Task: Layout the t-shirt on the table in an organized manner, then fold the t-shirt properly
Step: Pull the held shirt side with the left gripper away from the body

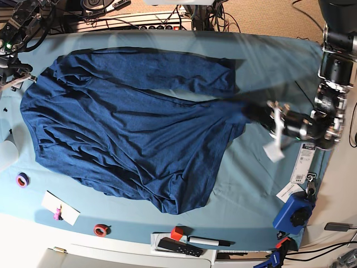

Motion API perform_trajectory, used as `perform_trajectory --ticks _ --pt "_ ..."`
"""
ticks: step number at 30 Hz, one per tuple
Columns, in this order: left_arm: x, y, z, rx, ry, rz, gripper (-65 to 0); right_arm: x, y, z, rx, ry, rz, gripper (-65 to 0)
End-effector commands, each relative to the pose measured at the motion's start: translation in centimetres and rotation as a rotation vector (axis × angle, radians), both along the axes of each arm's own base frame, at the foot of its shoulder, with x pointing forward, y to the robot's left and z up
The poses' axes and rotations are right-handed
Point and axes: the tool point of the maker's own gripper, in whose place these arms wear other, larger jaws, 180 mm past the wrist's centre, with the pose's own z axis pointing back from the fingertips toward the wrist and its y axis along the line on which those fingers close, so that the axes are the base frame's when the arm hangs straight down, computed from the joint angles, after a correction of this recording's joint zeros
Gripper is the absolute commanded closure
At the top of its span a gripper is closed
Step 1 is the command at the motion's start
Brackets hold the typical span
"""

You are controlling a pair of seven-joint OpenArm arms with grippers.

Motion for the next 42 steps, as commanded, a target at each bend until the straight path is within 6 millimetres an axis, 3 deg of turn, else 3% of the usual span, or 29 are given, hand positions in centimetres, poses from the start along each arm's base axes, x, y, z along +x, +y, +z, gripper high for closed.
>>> perform_trajectory --ticks 1,6,17,18,21,23,29,32,36,39,42 --pt "1.5 0.8 1.9 -0.022 -0.056 0.032 0.0 0.6 -0.6 1.7 -0.047 -0.036 0.01 -27.1" --pt "2.1 1.9 2.6 -0.04 -0.079 0.086 0.0 0.6 -0.6 1.7 -0.046 -0.036 0.01 -27.1" --pt "-2.0 1.9 -1.1 -0.036 0.043 0.088 0.0 0.6 -0.6 1.7 -0.047 -0.036 0.01 -27.1" --pt "-2.0 1.8 -1.1 -0.037 0.043 0.088 -3.4 0.6 -0.6 1.7 -0.046 -0.036 0.01 -27.1" --pt "-2.0 1.9 -1.1 -0.036 0.042 0.088 -26.2 0.6 -0.6 1.7 -0.046 -0.035 0.01 -27.0" --pt "-2.0 2.0 -1.2 -0.027 0.043 0.086 -36.1 0.6 -0.6 1.7 -0.047 -0.036 0.01 -27.1" --pt "-1.6 2.3 -1.0 -0.018 0.026 0.096 -36.8 0.6 -0.6 1.7 -0.046 -0.035 0.01 -27.1" --pt "-0.1 3.3 1.0 -0.073 -0.033 0.17 -36.6 0.6 -0.6 1.7 -0.046 -0.035 0.01 -27.1" --pt "1.1 6.5 3.6 -0.1 -0.139 0.296 -31.4 0.6 -0.6 1.7 -0.046 -0.035 0.01 -27.0" --pt "0.0 8.3 5.2 -0.094 -0.213 0.357 -29.1 0.6 -0.6 1.7 -0.046 -0.035 0.01 -27.0" --pt "-2.3 8.0 5.6 -0.07 -0.253 0.351 -29.1 0.6 -0.6 1.7 -0.043 -0.039 0.012 -27.1"
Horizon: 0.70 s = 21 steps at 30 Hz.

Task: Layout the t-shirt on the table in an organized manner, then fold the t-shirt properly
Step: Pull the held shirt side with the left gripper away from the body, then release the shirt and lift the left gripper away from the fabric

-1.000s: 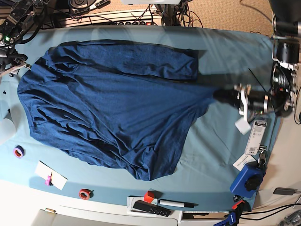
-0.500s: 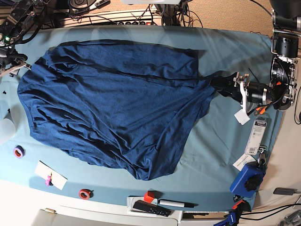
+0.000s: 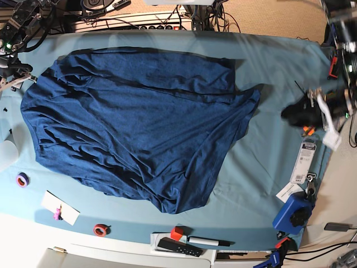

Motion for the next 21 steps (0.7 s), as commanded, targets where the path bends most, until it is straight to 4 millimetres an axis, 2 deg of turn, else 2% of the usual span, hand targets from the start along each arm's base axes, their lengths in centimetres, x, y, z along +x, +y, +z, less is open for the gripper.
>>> perform_trajectory --ticks 1,6,10,16,21 --pt "0.0 -0.3 1.6 -0.006 -0.055 -0.011 -29.1 0.7 -0.5 1.7 -0.042 -0.04 0.014 -27.0" --pt "-3.8 -4.3 1.8 -0.013 -0.077 -0.089 -29.1 0.7 -0.4 1.6 -0.038 -0.034 0.021 -27.1" --pt "-5.3 -6.4 1.8 -0.055 -0.08 -0.102 -28.9 0.7 0.0 1.3 -0.037 -0.003 0.06 -27.0" --pt "-5.3 -7.0 1.7 -0.084 -0.082 -0.094 -28.7 0.9 0.1 1.3 -0.04 0.001 0.078 -27.0" --pt "-5.3 -6.8 -0.6 0.035 -0.04 -0.099 -28.3 1.0 0.2 1.4 -0.044 -0.006 0.083 -27.0"
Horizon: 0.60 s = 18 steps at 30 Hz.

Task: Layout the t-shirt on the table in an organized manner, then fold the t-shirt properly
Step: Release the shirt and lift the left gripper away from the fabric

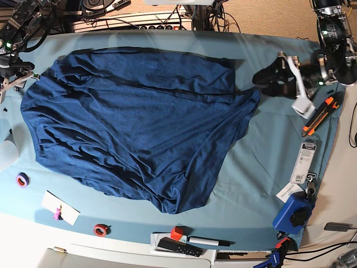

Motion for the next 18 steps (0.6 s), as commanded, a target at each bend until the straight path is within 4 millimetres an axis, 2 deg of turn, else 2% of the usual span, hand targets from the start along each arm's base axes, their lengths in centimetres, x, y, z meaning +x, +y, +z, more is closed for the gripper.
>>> perform_trajectory --ticks 1,5,12,18 --pt "0.8 -0.2 1.0 -0.008 -0.049 0.001 -28.3 0.7 -0.5 1.7 -0.047 -0.035 0.019 -27.0" --pt "0.9 -1.7 -0.8 0.061 -0.054 -0.031 -28.3 0.9 -0.1 1.5 -0.039 -0.028 0.054 -27.0" --pt "-0.4 -4.2 -2.9 0.128 -0.035 -0.136 -28.3 1.0 0.4 1.2 -0.034 0.0 0.099 -27.0" --pt "-1.2 -4.1 -3.7 0.153 -0.018 -0.139 -28.3 1.3 1.1 0.8 0.0 -0.006 0.133 -27.0"
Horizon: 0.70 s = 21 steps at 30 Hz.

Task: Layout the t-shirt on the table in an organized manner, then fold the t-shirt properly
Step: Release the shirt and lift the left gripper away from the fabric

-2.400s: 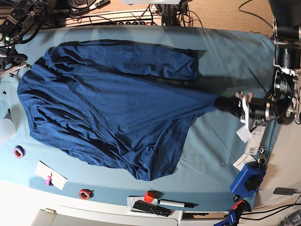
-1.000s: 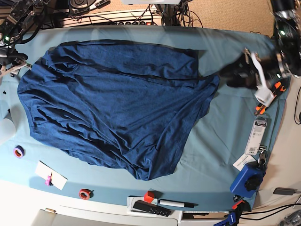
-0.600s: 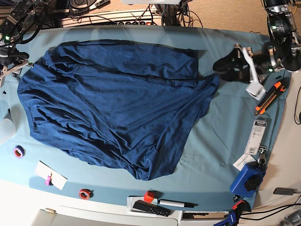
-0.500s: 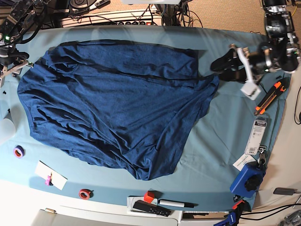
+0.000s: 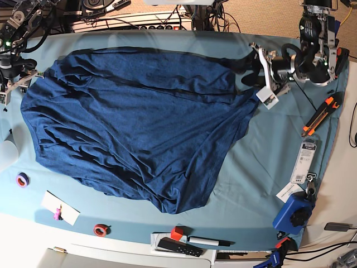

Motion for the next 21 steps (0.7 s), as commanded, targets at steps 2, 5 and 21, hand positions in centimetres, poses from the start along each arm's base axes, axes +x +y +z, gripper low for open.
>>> perform_trajectory --ticks 2,5,21 --pt "1.0 0.5 0.5 0.023 -0.066 0.019 -28.3 0.7 -0.4 1.3 -0.023 -0.036 0.017 -27.0" --pt "1.8 1.0 0.4 0.056 -0.115 0.038 -28.3 0.8 -0.1 1.3 -0.01 -0.046 0.024 -27.0" --pt "10.8 0.3 9.0 -0.08 -0.521 0.121 -24.0 0.8 -0.1 1.3 -0.01 -0.047 0.024 -27.0"
